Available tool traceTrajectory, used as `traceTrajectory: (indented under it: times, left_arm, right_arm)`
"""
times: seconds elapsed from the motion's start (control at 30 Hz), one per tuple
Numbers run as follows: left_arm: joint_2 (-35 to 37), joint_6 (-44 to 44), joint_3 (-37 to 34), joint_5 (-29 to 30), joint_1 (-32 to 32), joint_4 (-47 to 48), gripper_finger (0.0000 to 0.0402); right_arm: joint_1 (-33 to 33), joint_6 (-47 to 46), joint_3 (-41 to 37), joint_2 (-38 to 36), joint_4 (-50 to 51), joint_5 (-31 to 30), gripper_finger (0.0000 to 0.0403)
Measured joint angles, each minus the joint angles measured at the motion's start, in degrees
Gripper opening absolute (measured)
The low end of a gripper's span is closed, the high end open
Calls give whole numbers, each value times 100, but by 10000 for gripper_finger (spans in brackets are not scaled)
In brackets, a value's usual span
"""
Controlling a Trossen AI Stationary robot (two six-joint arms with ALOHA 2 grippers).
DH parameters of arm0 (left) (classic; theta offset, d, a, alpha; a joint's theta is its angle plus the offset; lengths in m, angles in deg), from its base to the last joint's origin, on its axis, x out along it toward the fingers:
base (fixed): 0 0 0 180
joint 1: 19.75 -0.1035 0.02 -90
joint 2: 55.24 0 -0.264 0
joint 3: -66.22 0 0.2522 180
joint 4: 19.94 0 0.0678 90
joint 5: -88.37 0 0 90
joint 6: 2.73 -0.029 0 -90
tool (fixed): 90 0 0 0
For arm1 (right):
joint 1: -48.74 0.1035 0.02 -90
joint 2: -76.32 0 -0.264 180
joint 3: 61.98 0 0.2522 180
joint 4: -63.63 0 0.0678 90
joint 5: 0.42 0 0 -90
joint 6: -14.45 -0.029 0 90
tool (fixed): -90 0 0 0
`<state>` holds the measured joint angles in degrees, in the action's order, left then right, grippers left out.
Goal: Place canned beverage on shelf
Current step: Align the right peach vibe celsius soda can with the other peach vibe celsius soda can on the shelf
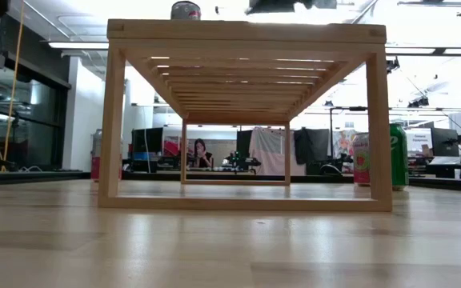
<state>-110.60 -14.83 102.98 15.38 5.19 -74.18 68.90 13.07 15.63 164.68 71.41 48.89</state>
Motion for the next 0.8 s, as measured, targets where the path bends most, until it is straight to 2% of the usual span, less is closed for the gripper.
traceTrajectory:
  times: [0.13, 0.23, 0.33, 0.47, 0.63, 0.8]
  left_arm:
    - [-17, 94, 2, -295, -16, -105, 235]
    - [-98, 96, 2, -330, -12, -253, 235]
    - [-285, 42, 2, -289, -16, -553, 235]
    - [-718, -34, 2, -271, -16, -1208, 235]
    - [-1197, -197, 4, -7, -16, -1821, 235]
    - [-1267, -258, 5, 1, -16, -1945, 235]
  right_arm:
    - [-301, 661, -483, 29, -3155, 1285, 378]
    - [-447, 773, -634, 179, -4534, 1878, 378]
    - [-546, 737, -645, 421, -4982, 2113, 378]
    - [-594, 679, -285, 958, -5199, 2369, 378]
    - [-518, 1226, 397, 1407, -5228, 2488, 378]
    - [-364, 1835, 788, 1451, -5219, 2311, 378]
